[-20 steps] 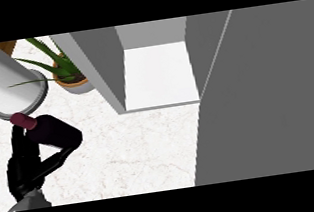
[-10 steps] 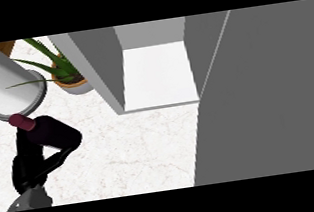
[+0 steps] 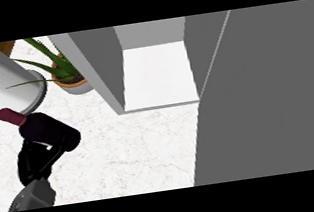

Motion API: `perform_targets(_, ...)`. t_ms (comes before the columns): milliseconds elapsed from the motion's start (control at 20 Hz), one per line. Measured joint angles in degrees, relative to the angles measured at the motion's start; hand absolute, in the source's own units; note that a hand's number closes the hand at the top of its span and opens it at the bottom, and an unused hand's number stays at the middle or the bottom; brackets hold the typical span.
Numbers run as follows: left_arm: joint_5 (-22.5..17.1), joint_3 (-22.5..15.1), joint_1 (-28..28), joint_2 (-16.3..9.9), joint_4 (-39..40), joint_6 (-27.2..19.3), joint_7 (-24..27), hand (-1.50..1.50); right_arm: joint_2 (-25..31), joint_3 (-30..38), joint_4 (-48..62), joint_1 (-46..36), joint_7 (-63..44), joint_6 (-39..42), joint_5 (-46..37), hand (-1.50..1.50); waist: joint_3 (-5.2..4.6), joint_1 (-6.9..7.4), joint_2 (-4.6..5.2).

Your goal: Pick up the wine, place it into the cabinet and close the cabinet

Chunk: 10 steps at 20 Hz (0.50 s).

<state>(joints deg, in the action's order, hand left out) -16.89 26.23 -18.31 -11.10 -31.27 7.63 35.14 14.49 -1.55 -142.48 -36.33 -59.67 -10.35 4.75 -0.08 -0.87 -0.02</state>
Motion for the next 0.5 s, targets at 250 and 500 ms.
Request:
perform_targets(250,1.94,-1.84,-2.02,-0.85,3.17,1.46,3.08,1.5,0.24,0.7,0.52,-0.93,-0.03,-0.17,0.14,-1.5,0.0,-0.05,0.04)
perform_targets(500,7.25,-6.1,-3.36,0.02,2.34,-2.49,8.4,1.5,0.37,0.74,0.32,0.55,0.52,-0.03,0.26,-1.5,0.05,-0.21,-0.1)
